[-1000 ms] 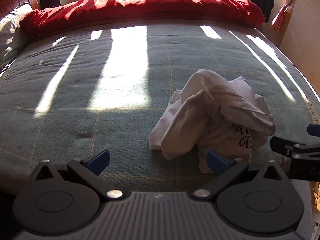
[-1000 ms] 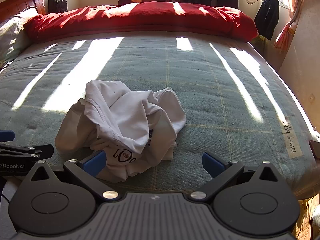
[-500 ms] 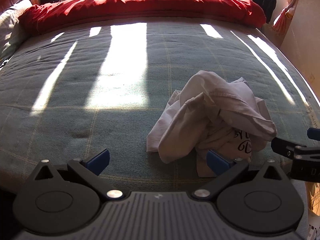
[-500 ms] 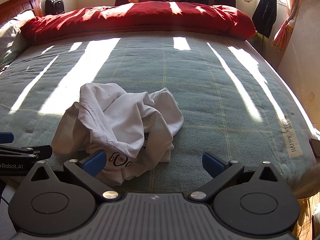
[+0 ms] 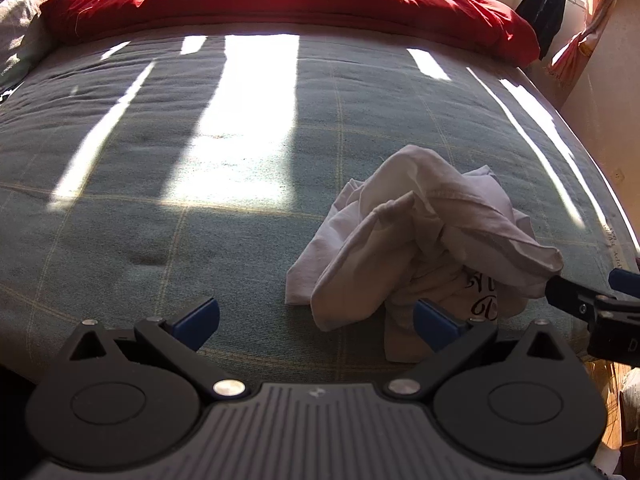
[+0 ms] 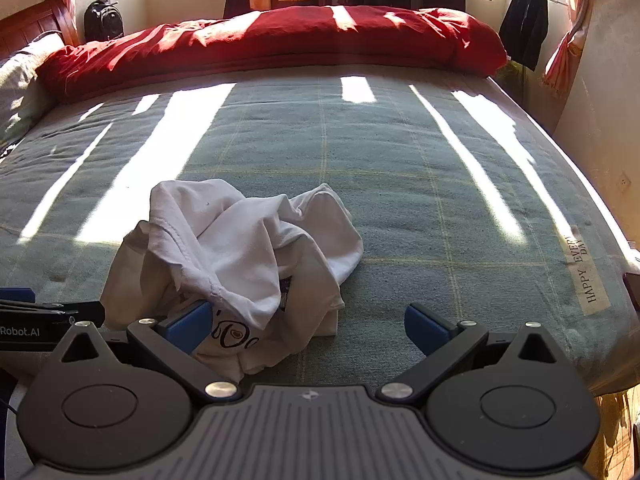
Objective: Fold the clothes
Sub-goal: 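Move both grippers toward the crumpled white T-shirt on the bed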
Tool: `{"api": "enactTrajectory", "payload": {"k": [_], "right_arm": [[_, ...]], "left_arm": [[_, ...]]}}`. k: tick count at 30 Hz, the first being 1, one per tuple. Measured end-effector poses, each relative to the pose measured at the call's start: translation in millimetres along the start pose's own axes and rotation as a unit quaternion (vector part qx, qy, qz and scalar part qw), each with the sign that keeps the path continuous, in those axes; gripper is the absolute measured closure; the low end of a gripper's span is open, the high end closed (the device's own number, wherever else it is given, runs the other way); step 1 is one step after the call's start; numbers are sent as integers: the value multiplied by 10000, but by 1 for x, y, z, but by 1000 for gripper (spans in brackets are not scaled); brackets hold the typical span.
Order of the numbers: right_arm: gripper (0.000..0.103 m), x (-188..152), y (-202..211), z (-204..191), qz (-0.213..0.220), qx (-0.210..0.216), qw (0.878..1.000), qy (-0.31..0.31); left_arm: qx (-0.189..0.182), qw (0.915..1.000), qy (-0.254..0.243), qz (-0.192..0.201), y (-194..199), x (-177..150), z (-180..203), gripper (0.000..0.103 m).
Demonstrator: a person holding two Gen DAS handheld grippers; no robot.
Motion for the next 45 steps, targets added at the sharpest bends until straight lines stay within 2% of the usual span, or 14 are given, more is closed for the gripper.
{"api": "enactTrajectory", "payload": {"k": [4, 9, 12, 17, 20, 23, 26, 31, 37, 41, 45], "right_arm": [[0, 5, 6, -1, 205, -86, 9998, -15], [0, 10, 6, -2, 213, 67, 9997, -43], [0, 13, 4, 0, 151, 200, 9996, -87], [0, 14, -2, 0, 6, 410, 9991, -135], [2, 13, -7, -3, -143, 500, 9986, -87], [4, 12, -11, -7, -243, 413, 9988, 81], [4, 14, -8, -9, -141, 324, 9992, 164], [4, 18, -3, -9, 16, 366, 9991, 206], [2, 18, -1, -12, 140, 592, 9971, 465], [2, 16, -2, -16, 134, 587, 9959, 670], [0, 14, -1, -20, 171, 835, 9937, 729]], "left_arm": [[150, 9997, -18, 191, 3, 3, -2, 1], [172, 9997, -121, 97, -1, 6, -3, 1], [177, 9997, -145, 108, -3, 7, -3, 1], [290, 9987, -199, 363, 1, 6, -3, 1], [150, 9987, -181, 447, 2, 7, -5, 1], [136, 9984, -261, 477, 4, 8, -6, 1], [239, 9977, -443, 459, 4, 9, -2, 1], [297, 9975, -443, 466, 5, 9, -2, 1], [-240, 9989, -142, 373, 3, 8, -9, 1], [-95, 9986, -228, 468, 4, 7, -10, 1], [-328, 9989, -182, 283, -1, 6, -9, 1]]}}
Point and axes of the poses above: each gripper's, at about its wrist camera, not at the fingertips, and y roughly against the way its jaws point, z to its right, x to its top, the point moved 7 cm from there along -y, roughly the way its jaws point, and after that the axes turned 14 degrees about -z, right-handed, at the moved point
